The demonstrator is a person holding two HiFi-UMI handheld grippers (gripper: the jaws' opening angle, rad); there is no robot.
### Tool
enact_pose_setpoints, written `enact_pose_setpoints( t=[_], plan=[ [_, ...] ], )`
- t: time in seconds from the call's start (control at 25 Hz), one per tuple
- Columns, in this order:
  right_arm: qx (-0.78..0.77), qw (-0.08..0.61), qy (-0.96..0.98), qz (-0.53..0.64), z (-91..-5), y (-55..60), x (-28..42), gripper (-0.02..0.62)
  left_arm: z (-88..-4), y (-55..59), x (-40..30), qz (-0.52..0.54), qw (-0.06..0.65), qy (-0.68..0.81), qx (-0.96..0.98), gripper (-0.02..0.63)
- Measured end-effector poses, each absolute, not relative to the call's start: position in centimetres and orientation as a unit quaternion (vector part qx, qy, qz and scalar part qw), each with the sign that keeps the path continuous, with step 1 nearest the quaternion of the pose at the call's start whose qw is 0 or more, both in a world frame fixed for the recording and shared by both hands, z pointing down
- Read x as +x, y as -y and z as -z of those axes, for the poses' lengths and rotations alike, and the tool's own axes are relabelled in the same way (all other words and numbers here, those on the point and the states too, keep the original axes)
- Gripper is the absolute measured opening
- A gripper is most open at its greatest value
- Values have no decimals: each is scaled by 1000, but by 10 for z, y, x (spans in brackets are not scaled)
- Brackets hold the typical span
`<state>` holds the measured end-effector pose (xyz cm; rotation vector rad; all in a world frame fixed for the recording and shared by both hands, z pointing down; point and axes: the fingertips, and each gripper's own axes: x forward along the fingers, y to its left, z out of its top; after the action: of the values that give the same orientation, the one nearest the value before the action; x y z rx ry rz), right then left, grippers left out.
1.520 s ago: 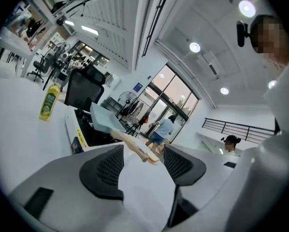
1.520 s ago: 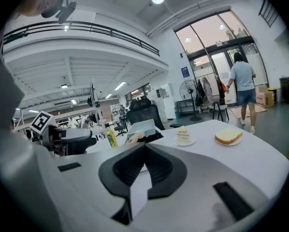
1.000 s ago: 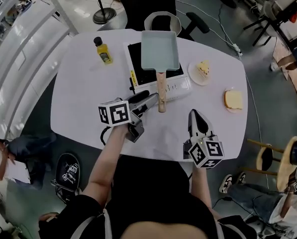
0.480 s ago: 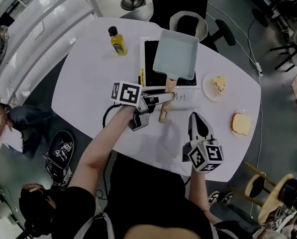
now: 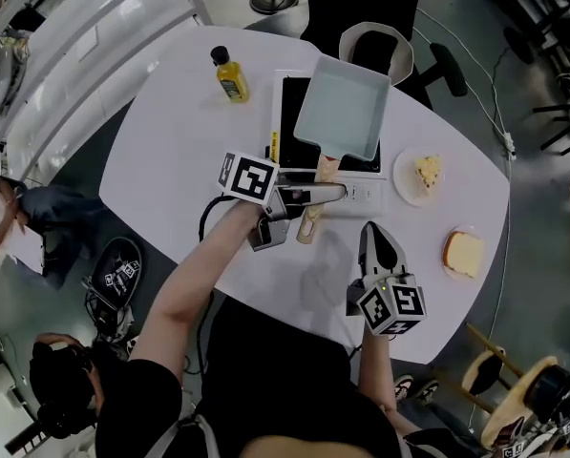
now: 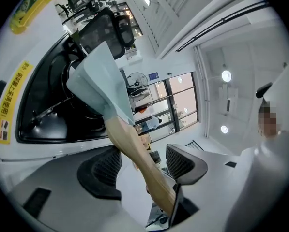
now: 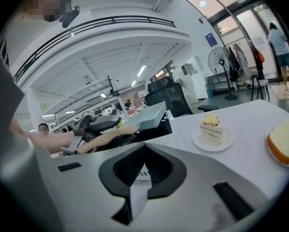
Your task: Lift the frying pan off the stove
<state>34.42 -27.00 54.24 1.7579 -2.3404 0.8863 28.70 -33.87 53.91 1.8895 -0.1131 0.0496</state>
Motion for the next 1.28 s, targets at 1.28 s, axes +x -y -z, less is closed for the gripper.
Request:
enact_pose_setpoints(
  t=[1.28],
  plan=[
    [601,40,759,-247,-499,256,322,3,-473,313,245,9,530,82,844,199]
  ],
)
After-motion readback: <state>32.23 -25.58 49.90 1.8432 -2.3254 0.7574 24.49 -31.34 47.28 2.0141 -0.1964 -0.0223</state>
